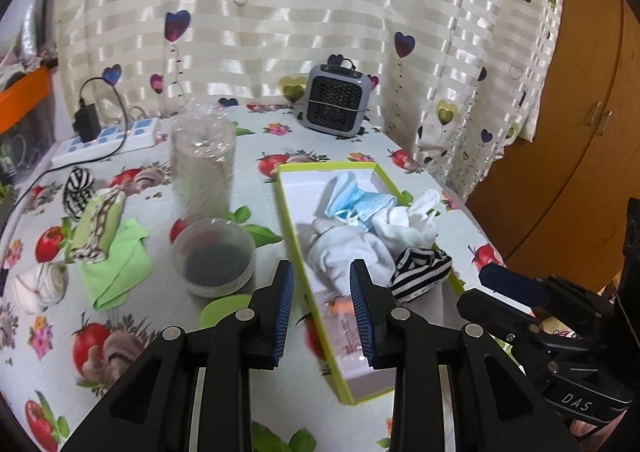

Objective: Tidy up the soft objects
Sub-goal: 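Withdraw both open tools from the box back toward the pile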

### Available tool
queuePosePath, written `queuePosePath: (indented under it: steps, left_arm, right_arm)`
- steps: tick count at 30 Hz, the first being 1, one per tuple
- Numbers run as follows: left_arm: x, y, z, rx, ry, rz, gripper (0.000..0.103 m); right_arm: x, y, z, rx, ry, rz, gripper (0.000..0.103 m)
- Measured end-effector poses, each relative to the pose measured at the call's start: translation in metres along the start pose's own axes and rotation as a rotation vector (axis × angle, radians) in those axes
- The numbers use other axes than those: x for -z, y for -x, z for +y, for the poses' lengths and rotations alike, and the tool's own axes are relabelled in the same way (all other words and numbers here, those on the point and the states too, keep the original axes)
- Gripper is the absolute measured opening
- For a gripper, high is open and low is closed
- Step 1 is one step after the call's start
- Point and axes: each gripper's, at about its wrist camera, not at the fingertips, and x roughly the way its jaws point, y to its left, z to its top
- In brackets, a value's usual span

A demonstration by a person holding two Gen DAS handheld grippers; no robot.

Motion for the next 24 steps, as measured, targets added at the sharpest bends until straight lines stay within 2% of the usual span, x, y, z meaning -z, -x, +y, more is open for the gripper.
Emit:
queuePosePath:
  steps: [15,24]
  left_arm:
    - [0.029,0.016,0.023,-0.103,0.046,0.01,0.028]
    - [0.038,0.022,0.036,-0.119,0.077,0.011,0.028]
  right_arm:
    - [0.009,-0.007,0.032,-0.048,0.05,0.025,0.044]
    - [0.011,-0.011,0.044,-0.059,0.075,0.038,0.044]
